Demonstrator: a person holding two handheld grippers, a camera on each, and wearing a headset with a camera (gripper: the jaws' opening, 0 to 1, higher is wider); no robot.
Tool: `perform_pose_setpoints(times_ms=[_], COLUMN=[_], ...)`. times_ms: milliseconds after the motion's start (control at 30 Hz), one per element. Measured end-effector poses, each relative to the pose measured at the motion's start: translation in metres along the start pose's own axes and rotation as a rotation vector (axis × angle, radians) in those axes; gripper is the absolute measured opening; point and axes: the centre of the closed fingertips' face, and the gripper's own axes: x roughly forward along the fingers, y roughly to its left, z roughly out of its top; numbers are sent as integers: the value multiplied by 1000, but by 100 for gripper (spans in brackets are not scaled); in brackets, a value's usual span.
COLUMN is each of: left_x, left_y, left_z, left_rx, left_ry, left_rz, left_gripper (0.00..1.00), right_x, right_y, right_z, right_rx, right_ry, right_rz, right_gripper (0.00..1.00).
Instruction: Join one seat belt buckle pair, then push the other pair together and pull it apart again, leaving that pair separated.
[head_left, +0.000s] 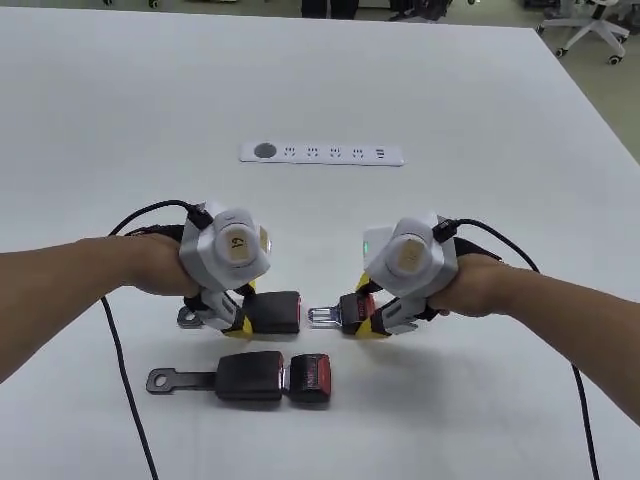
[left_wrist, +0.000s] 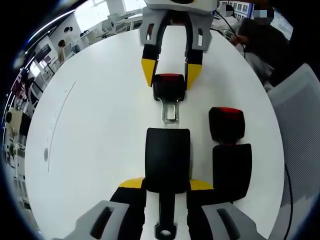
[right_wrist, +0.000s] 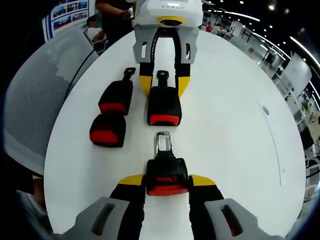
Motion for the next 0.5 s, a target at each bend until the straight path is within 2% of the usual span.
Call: perform_pose_setpoints(times_ms=[333, 500], left_x=[0, 0], left_y=[-1, -3], left_z=[0, 2], left_rx=[7, 13], left_ry=[7, 11], left_rz=[-1, 0], left_gripper=[32, 32], right_x=[-7, -11], right_y=[1, 4], right_z=[-17, -20], right_rx=[9, 16], right_ry=[20, 24], right_rz=[7, 12], right_gripper=[30, 30])
